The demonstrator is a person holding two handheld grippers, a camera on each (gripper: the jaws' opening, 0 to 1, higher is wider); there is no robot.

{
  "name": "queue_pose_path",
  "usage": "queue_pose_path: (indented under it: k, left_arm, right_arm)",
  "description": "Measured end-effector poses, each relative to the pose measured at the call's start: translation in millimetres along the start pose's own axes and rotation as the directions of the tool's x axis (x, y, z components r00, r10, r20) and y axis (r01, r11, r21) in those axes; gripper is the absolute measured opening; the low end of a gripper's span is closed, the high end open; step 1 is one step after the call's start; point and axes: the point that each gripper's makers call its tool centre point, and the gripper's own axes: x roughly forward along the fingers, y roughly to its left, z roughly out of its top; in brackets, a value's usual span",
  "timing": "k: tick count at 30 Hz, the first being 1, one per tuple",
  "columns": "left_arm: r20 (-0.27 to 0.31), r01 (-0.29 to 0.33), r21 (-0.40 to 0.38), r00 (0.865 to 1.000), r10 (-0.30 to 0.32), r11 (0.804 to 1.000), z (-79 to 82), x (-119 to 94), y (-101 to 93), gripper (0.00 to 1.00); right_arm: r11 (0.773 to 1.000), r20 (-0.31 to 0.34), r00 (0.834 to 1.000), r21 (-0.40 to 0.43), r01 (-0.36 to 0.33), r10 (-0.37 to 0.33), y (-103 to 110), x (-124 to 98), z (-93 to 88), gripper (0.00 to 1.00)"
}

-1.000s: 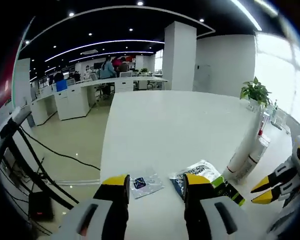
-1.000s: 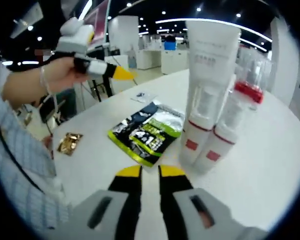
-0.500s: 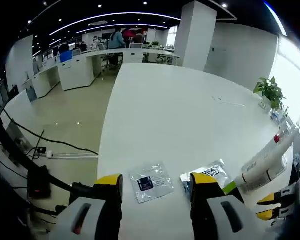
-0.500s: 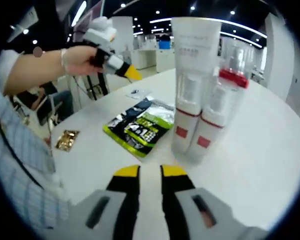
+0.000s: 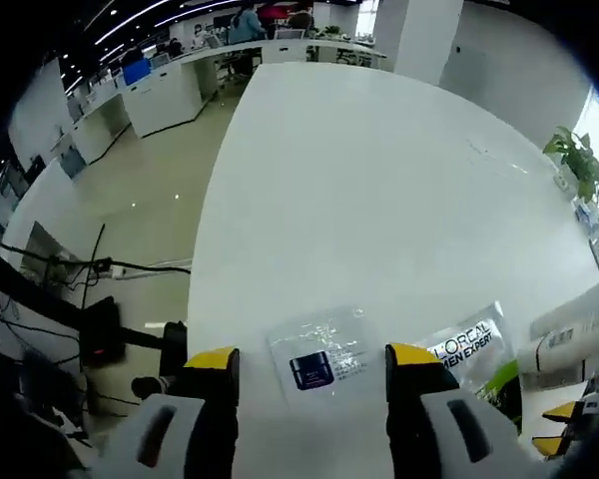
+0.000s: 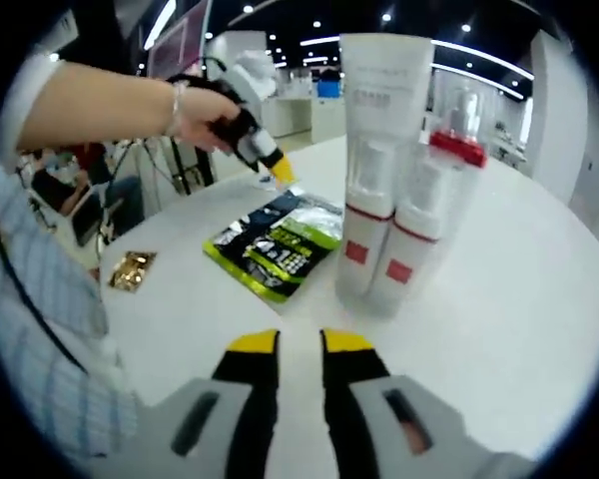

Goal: Arrange the skincare products in the storage area until every visible bottle or jar stands upright without overlapping.

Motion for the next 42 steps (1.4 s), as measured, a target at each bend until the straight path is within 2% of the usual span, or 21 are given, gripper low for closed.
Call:
queue_pose_path:
  k: [10,15,21,26,33,39,42]
  left_arm:
    - [-0.065,-0.023,-0.032,0.998,0.021,0.999,1.9,0.5,-1.9,0.60]
    - [-0.116,-0.031,-0.040,0.993,0.026,0.999,1.8,0.3,-4.6,0.56]
    - [-0.211,-0.029,-0.024,0.977,0.023,0.999,-1.0,-1.9,-7.8,0.51]
    - [-0.254,-0.031,-0.023,0.967,0.024,0.999,-4.9,-4.7,-12.7,0.43]
    - [-0.280,-0.030,-0.023,0.960,0.022,0.999,-5.9,-5.5,-11.6,0.42]
    - [-0.282,-0.027,-0.023,0.959,0.020,0.999,-5.1,-4.2,-11.1,0.42]
    - [-0.281,-0.016,0.002,0.960,0.016,1.000,-6.6,-4.9,-11.4,0.42]
  right_arm:
    - [1.000,-0.007,1.000,-0.002,0.008,-0.008,-2.2,0.1,-4.2,0.14]
    - [1.000,-0.009,1.000,-0.003,0.007,-0.007,-2.0,0.2,-5.7,0.14]
    - [1.000,-0.011,1.000,-0.004,0.007,-0.008,-1.8,-0.8,-6.9,0.14]
    - [1.000,-0.011,1.000,0.005,0.013,-0.013,-3.7,-4.8,-10.3,0.14]
    - [1.000,-0.023,1.000,0.011,0.015,-0.015,-4.1,-6.0,-14.9,0.14]
    - [1.000,-0.021,1.000,0.011,0.016,-0.016,-5.6,-6.0,-13.2,0.14]
    - [1.000,-0.020,1.000,0.012,0.017,-0.016,-6.4,-6.3,-13.2,0.14]
